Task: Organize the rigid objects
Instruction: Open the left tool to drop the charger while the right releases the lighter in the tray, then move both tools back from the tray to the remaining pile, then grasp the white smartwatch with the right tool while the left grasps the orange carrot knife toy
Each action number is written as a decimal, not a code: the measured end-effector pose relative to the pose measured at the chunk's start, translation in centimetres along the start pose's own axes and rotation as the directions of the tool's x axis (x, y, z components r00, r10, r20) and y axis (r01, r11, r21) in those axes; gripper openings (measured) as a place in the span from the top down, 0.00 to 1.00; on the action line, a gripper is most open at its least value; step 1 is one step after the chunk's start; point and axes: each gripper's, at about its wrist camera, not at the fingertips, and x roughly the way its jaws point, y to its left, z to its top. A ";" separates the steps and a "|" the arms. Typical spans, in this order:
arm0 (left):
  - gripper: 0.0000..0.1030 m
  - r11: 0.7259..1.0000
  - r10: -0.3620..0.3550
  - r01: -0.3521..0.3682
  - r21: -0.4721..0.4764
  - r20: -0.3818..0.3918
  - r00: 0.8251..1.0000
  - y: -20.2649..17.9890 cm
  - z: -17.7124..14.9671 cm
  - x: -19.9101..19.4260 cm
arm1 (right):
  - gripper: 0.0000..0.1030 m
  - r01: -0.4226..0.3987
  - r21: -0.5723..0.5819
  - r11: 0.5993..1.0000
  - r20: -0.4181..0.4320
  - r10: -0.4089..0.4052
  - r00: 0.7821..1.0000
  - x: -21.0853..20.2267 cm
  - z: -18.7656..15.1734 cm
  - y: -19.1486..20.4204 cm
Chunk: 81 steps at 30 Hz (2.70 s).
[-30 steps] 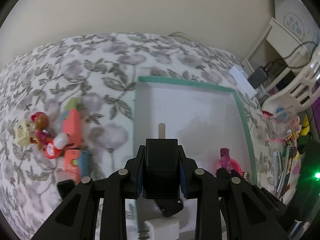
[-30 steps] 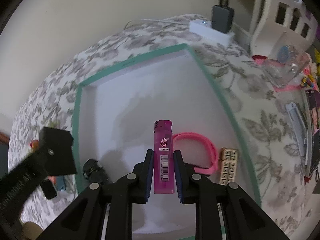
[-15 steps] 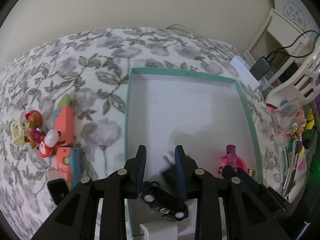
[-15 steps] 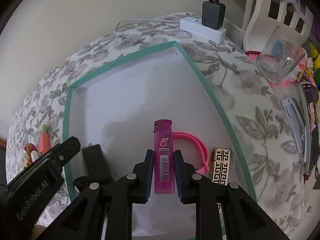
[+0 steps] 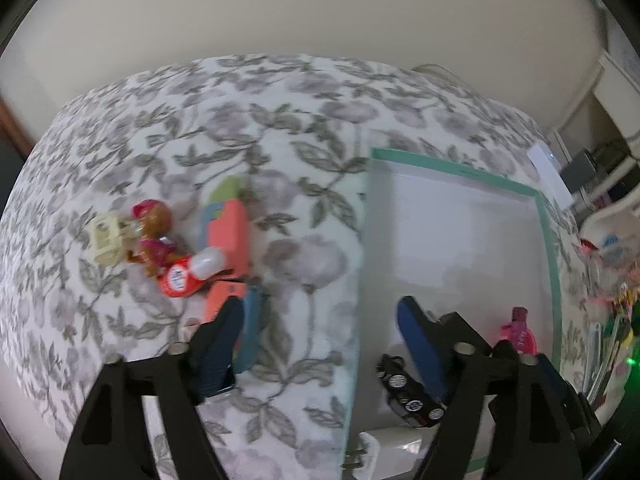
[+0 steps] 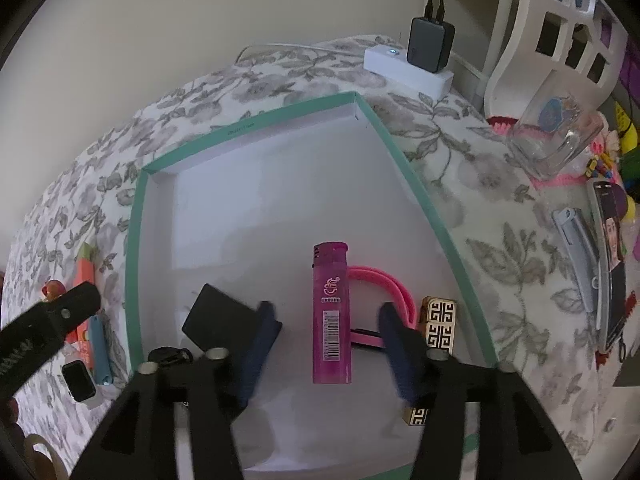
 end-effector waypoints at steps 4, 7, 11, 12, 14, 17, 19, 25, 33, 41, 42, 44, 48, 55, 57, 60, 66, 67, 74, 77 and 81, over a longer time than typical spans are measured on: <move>0.11 0.998 0.043 -0.042 -0.042 0.006 0.999 1.6 0.1 -0.4 | 0.27 0.000 -0.027 1.000 0.010 0.000 1.000 -0.2 -0.2 0.7; 0.07 0.995 0.074 -0.075 -0.062 -0.006 0.997 2.6 0.3 -0.4 | 0.21 -0.008 -0.047 0.999 0.016 0.009 1.000 -0.3 -0.3 1.2; 0.07 0.990 0.101 -0.103 -0.098 -0.032 0.994 4.3 0.5 -0.2 | 0.10 -0.018 -0.055 0.998 0.022 0.019 1.000 -0.4 -0.4 1.6; 0.07 0.988 0.109 -0.112 -0.108 -0.037 0.993 4.9 0.5 -0.2 | 0.06 -0.025 -0.053 0.998 0.022 0.026 0.999 -0.5 -0.4 1.7; 0.06 0.985 0.113 -0.118 -0.122 -0.049 0.992 5.8 0.6 -0.2 | 0.03 -0.034 -0.049 0.998 0.022 0.036 0.999 -0.6 -0.5 1.8; 0.06 0.980 0.109 -0.118 -0.162 -0.068 0.992 7.4 0.6 0.0 | 0.02 -0.039 -0.045 0.998 0.025 0.040 0.999 -0.7 -0.5 1.9; 0.05 0.974 0.107 -0.120 -0.193 -0.077 0.991 8.6 0.7 0.0 | 0.01 -0.037 -0.043 0.998 0.025 0.038 0.999 -0.8 -0.5 2.1; 0.00 0.951 0.135 -0.148 -0.270 -0.066 0.989 12.4 0.8 -0.6 | 0.00 -0.057 -0.075 0.996 0.044 0.061 0.997 -1.7 -0.5 3.5; 0.00 0.904 0.183 -0.184 -0.387 -0.039 0.982 17.8 0.7 -2.0 | 0.00 -0.117 -0.145 0.983 0.108 0.134 0.985 -4.9 0.1 7.7; 0.00 0.874 0.244 -0.238 -0.423 -0.039 0.969 21.8 0.6 -2.8 | 0.00 -0.166 -0.279 0.946 0.060 0.190 0.980 -5.2 -1.3 14.1; 0.00 0.870 0.244 -0.239 -0.430 -0.045 0.969 22.1 0.5 -2.8 | 0.00 -0.172 -0.285 0.943 0.051 0.194 0.980 -5.0 -1.5 14.5; 0.00 0.864 0.233 -0.236 -0.445 -0.061 0.970 22.9 0.2 -2.5 | 0.00 -0.192 -0.301 0.934 0.020 0.207 0.978 -4.6 -2.1 15.7; 0.00 0.858 0.218 -0.238 -0.456 -0.095 0.971 23.8 -0.2 -1.5 | 0.00 -0.210 -0.312 0.927 -0.026 0.212 0.977 -3.6 -3.0 17.5; 0.00 0.827 0.208 -0.260 -0.499 -0.159 0.965 26.8 -1.4 -0.1 | 0.00 -0.232 -0.349 0.908 -0.104 0.208 0.972 -1.2 -5.1 19.6; 0.00 0.814 0.215 -0.271 -0.514 -0.167 0.962 27.6 -1.7 -0.1 | 0.00 -0.236 -0.353 0.905 -0.121 0.206 0.971 -0.7 -5.5 19.7; 0.00 0.798 0.218 -0.280 -0.533 -0.178 0.960 28.4 -2.0 -0.1 | 0.00 -0.238 -0.350 0.906 -0.139 0.201 0.970 -0.2 -5.8 19.8; 0.00 0.824 0.187 -0.252 -0.507 -0.177 0.966 27.6 -1.7 0.4 | 0.12 -0.218 -0.377 0.900 -0.150 0.172 0.974 0.4 -6.4 20.1; 0.00 0.832 0.179 -0.247 -0.497 -0.180 0.967 27.4 -1.7 0.7 | 0.16 -0.213 -0.381 0.900 -0.152 0.166 0.974 0.5 -6.5 20.1; 0.00 0.852 0.167 -0.248 -0.461 -0.210 0.963 26.1 -1.5 1.8 | 0.29 -0.210 -0.396 0.894 -0.165 0.156 0.974 0.8 -6.9 20.4; 0.00 0.868 0.163 -0.241 -0.434 -0.211 0.964 24.8 -1.3 1.9 | 0.38 -0.228 -0.389 0.893 -0.175 0.171 0.969 0.8 -7.0 20.3; 0.00 0.897 0.116 -0.193 -0.398 -0.209 0.971 22.9 -1.2 2.1 | 0.51 -0.254 -0.374 0.892 -0.197 0.192 0.962 0.9 -6.9 20.3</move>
